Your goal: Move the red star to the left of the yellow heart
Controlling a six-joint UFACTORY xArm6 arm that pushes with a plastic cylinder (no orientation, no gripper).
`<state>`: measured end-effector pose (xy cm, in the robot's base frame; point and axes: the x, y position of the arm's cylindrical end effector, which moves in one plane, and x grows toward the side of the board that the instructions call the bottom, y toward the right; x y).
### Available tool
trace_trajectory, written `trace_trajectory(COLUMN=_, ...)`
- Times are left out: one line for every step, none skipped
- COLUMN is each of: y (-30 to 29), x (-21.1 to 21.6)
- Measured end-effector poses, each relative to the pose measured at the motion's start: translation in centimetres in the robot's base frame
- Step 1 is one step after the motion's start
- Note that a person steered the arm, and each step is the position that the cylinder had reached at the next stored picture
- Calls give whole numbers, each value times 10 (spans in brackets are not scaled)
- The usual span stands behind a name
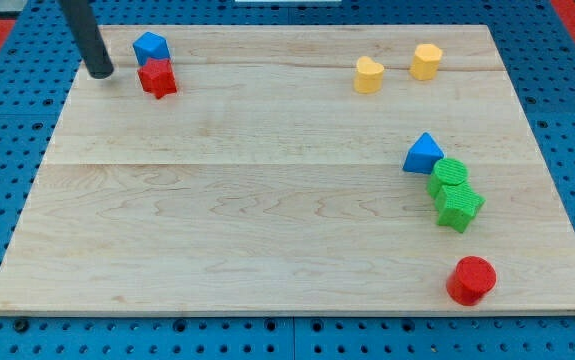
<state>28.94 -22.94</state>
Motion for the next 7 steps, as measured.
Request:
trace_trajectory(y=38, x=21)
trace_trajectory(y=14, x=32)
trace_trajectory(y=78, x=21)
trace_trajectory(y=192, x=21)
trace_trajectory(y=209, x=15)
trace_trajectory(y=217, x=22)
trace_trajectory(y=231, x=52)
